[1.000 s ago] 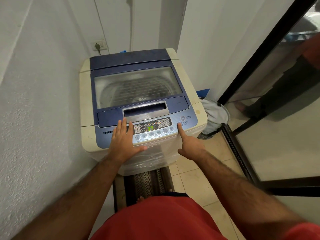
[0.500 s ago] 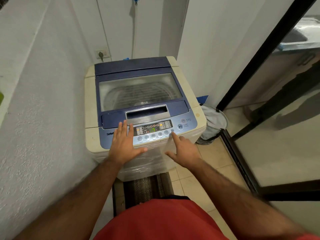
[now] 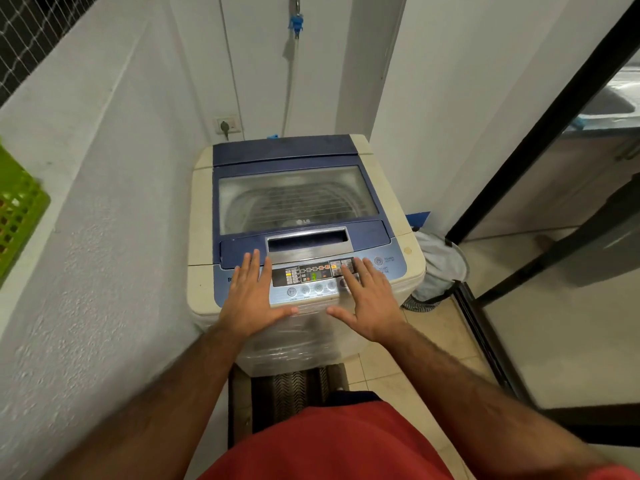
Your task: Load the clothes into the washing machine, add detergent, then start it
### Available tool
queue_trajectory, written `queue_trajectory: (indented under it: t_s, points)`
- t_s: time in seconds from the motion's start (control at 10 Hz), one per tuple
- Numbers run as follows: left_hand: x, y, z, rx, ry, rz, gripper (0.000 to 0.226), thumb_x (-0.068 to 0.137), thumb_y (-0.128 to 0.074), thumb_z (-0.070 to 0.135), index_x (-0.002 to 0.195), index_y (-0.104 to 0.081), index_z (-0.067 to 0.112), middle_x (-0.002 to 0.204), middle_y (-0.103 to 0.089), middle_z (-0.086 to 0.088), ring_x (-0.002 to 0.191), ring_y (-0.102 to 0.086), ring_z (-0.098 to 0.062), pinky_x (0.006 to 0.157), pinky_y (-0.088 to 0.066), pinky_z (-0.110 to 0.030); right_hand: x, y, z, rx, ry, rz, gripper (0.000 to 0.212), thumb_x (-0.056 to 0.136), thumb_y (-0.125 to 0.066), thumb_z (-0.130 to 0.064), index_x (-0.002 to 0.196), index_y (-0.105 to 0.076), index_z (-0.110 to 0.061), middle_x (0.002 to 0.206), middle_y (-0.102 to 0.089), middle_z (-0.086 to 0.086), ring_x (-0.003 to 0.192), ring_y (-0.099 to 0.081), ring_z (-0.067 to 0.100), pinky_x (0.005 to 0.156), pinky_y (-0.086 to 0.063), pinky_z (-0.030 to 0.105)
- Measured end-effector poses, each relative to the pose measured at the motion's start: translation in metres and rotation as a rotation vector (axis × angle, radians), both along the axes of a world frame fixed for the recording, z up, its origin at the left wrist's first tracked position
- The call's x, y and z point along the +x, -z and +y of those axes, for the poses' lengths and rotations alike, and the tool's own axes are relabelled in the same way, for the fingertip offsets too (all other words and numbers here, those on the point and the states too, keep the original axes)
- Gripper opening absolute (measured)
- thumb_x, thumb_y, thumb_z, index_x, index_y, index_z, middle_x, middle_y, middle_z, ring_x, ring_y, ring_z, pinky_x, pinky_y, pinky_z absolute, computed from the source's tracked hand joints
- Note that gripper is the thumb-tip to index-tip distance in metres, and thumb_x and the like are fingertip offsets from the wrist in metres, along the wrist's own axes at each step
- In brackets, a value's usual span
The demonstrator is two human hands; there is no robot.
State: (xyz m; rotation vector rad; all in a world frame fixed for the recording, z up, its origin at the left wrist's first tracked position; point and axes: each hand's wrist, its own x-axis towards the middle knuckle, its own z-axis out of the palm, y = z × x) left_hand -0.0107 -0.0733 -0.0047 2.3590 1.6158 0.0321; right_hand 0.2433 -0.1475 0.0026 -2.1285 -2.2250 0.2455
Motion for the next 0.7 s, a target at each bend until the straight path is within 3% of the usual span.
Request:
queue_trajectory:
  t_s: [0.2, 0.3, 0.7]
  points:
    - [-0.003, -0.001, 0.019, -0.004, 0.001, -0.014, 0.127, 0.064, -0.048, 0.088, 0.152, 0.007, 0.015, 0.159, 0.019, -0.008, 0.145, 0.021, -0.022, 0.119, 0.007, -0.043, 0.029, 0.003, 0.038, 0.013, 0.033, 0.003, 0.111, 0.072, -0.006, -0.095, 0.157, -0.002, -0.023, 0.166, 0.006, 0.007, 0.152, 0.013, 0.022, 0.121, 0.004, 0.044]
    - [0.001, -0.004, 0.03, -0.006, 0.005, -0.008, 0.127, 0.064, -0.044, 0.089, 0.152, 0.01, 0.016, 0.158, 0.02, -0.007, 0.145, 0.021, -0.021, 0.12, 0.006, -0.042, 0.045, -0.001, 0.059, -0.003, -0.001, -0.003, 0.11, 0.07, -0.004, -0.096, 0.154, 0.01, -0.027, 0.164, 0.015, 0.005, 0.15, 0.02, 0.021, 0.121, 0.008, 0.042]
    - [0.011, -0.025, 0.088, 0.087, -0.084, 0.006, 0.126, 0.061, -0.036, 0.094, 0.152, 0.009, 0.019, 0.159, 0.017, -0.005, 0.145, 0.018, -0.016, 0.118, 0.004, -0.039, 0.073, -0.021, 0.156, 0.034, -0.098, -0.019, 0.104, 0.075, -0.001, -0.091, 0.156, 0.006, -0.026, 0.165, 0.011, 0.007, 0.151, 0.015, 0.023, 0.123, 0.002, 0.046]
